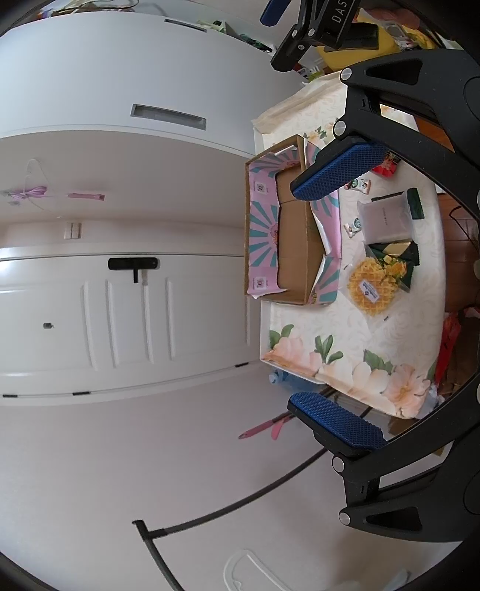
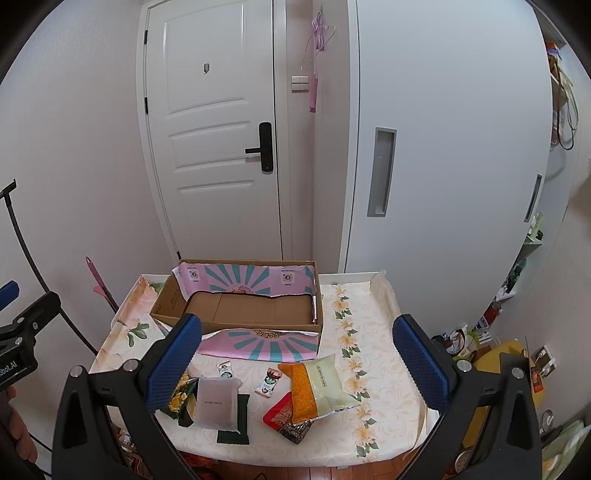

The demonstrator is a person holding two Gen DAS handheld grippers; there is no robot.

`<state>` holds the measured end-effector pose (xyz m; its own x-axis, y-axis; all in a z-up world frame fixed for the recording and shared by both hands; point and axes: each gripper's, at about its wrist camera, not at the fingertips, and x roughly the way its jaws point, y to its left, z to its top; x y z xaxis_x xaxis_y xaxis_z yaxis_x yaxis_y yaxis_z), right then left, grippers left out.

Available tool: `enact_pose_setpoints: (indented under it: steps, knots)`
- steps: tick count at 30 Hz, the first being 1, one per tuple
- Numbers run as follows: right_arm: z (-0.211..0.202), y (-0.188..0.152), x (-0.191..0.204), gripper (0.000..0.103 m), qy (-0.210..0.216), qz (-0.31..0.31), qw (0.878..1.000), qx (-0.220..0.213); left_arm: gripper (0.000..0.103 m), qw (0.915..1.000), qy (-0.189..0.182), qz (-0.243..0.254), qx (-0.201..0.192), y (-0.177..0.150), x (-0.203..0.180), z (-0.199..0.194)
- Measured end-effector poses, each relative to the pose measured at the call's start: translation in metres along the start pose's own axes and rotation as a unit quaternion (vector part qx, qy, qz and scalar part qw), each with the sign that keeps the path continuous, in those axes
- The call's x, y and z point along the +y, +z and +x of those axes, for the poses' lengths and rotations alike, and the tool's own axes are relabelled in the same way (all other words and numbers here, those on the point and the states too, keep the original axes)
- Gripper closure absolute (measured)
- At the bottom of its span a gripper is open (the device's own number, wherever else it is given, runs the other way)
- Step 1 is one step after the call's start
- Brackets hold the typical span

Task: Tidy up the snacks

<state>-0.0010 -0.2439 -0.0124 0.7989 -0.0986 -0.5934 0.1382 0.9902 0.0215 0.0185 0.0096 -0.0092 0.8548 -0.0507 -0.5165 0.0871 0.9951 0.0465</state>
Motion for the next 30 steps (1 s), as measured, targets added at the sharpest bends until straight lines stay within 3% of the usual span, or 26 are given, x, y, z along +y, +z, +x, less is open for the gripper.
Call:
enact_pose_setpoints:
  steps: [30]
  knots:
    - [0.0022,0.0001,0.0009,0.0,0.0,0.001,1.0,0.002,0.0,1.0,0.004,-0.003,0.005,0.0012,0.0025,0.0023]
